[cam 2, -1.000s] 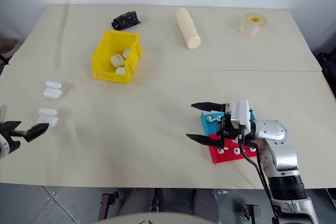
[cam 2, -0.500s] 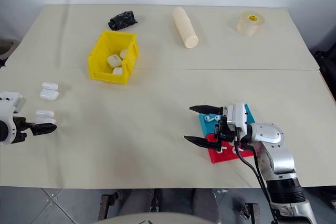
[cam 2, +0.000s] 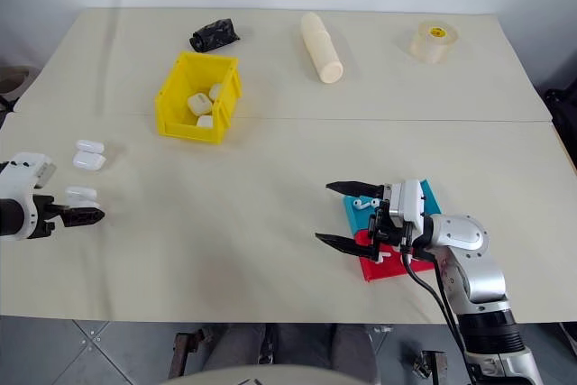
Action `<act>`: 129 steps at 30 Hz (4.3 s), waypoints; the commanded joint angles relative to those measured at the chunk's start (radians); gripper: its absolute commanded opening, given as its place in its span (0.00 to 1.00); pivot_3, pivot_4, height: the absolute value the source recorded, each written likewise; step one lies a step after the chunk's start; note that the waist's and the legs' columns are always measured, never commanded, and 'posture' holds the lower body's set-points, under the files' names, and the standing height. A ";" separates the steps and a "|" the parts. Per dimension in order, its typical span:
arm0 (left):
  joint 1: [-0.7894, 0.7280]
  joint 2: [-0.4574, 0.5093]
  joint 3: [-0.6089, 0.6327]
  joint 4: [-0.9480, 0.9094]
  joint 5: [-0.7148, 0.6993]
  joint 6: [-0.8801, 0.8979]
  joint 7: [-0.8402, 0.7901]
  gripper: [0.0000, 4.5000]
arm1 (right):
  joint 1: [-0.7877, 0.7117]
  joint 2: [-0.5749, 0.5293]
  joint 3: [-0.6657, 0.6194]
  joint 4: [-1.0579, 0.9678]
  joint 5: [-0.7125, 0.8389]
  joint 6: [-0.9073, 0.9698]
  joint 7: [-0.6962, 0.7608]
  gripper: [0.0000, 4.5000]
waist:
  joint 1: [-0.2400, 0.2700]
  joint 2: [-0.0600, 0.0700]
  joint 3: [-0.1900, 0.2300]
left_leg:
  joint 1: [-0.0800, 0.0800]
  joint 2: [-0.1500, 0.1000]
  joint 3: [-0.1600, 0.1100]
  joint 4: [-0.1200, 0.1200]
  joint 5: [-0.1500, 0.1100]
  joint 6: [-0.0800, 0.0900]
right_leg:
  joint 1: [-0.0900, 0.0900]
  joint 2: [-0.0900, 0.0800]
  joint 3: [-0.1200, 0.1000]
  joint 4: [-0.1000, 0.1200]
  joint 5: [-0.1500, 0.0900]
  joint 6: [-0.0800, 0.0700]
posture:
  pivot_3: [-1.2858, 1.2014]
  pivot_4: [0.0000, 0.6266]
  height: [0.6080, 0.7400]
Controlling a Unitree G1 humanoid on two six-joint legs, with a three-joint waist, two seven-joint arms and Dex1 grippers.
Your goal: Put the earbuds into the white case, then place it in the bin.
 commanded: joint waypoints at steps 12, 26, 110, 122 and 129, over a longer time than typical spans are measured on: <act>0.217 -0.183 0.311 -0.224 -0.085 -0.229 -0.141 0.62 | 0.047 -0.019 -0.044 -0.036 0.002 -0.023 -0.013 1.00 | 0.000 0.002 0.001 | 0.000 0.000 0.000 0.000 0.000 0.000 | 0.000 -0.002 0.000 0.000 0.000 0.000 | 0.52 0.24 1.00; 0.246 -0.607 0.029 -0.532 -0.111 -0.942 -0.484 0.62 | 0.252 -0.162 -0.293 -0.100 0.005 -0.034 -0.054 1.00 | 0.014 0.000 0.001 | 0.000 -0.002 0.001 0.001 0.001 0.002 | 0.003 -0.003 -0.001 -0.003 0.001 0.002 | 0.52 0.24 1.00; 0.077 -0.913 -0.437 -0.290 0.034 -1.429 -0.498 0.62 | 0.177 -0.773 -0.012 -0.075 -0.594 0.112 0.058 0.37 | 0.025 0.002 0.000 | -0.001 -0.001 -0.001 0.006 0.000 0.005 | 0.011 -0.001 -0.004 -0.013 0.004 0.007 | 0.52 0.24 1.00; 0.065 -0.919 -0.435 -0.282 0.036 -1.433 -0.489 0.62 | 0.181 -0.768 0.004 -0.065 -0.606 0.095 0.068 0.25 | 0.024 0.001 0.000 | 0.001 -0.001 -0.004 0.008 0.000 0.005 | 0.015 -0.001 -0.007 -0.015 0.004 0.007 | 0.52 0.24 1.00; 0.062 -0.911 -0.437 -0.271 0.017 -1.425 -0.520 0.62 | 0.198 -0.754 -0.056 -0.098 -0.559 0.109 0.059 0.13 | 0.023 0.001 0.000 | 0.001 0.000 -0.006 0.009 0.000 0.005 | 0.018 -0.001 -0.010 -0.016 0.004 0.007 | 0.52 0.24 1.00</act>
